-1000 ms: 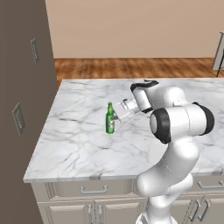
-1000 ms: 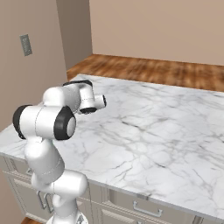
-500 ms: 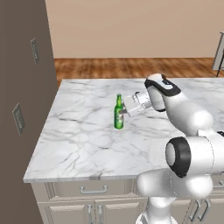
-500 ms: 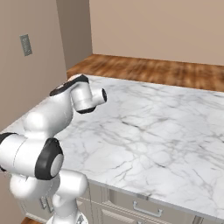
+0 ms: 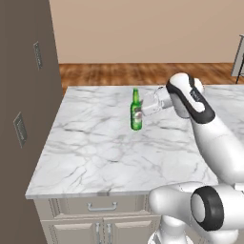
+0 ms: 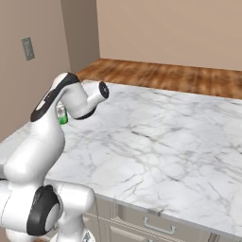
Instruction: Place the drinks on the dining counter in a tight cluster.
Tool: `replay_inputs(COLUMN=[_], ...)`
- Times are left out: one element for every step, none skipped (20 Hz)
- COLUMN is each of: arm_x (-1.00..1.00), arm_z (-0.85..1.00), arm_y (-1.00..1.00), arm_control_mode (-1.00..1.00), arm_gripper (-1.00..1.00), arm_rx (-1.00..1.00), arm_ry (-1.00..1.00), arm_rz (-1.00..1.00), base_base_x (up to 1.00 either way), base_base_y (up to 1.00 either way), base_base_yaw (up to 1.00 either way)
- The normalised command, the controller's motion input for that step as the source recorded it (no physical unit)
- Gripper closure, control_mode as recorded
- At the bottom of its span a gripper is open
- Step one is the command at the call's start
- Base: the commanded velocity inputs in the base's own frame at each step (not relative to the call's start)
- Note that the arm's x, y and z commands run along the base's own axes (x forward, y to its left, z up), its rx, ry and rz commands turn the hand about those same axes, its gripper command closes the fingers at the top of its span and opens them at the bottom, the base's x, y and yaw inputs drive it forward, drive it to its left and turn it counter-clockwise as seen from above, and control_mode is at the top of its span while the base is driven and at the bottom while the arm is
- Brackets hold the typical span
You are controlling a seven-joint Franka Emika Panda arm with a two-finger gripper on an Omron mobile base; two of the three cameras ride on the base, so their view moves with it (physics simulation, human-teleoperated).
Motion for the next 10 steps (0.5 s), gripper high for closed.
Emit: replay_inputs(arm_x=[-0.17, -0.24, -0.20, -0.16, -0.29, -0.26, -0.15, -0.11, -0.06, -0.06], arm_z=[0.76, 0.74, 0.64, 0.59, 0.66, 0.62, 0.56, 0.47, 0.35, 0.32], arm_y=[-0.02, -0.04, -0.08, -0.11, -0.26, -0.31, -0.35, -0.36, -0.36, -0.34], arm_control_mode=[-1.00, -1.00, -1.00, -1.00, -1.00, -1.00, -1.00, -1.00, -1.00, -1.00], arm_gripper=[1.00, 1.00, 1.00, 1.00, 1.00, 1.00, 1.00, 1.00, 1.00, 1.00], arm_rx=[-0.07, -0.04, -0.02, -0.02, 0.00, 0.00, 0.00, 0.00, 0.00, 0.03], arm_ry=[0.00, -0.03, -0.05, -0.03, -0.05, 0.00, 0.00, 0.00, 0.00, -0.02], arm_rz=[-0.14, -0.12, -0.06, -0.02, 0.00, 0.00, 0.00, 0.00, 0.00, 0.00], base_base_x=[0.00, 0.00, 0.00, 0.00, 0.00, 0.00, 0.00, 0.00, 0.00, 0.00], base_base_y=[0.00, 0.00, 0.00, 0.00, 0.00, 0.00, 0.00, 0.00, 0.00, 0.00], base_base_yaw=[0.00, 0.00, 0.00, 0.00, 0.00, 0.00, 0.00, 0.00, 0.00, 0.00])
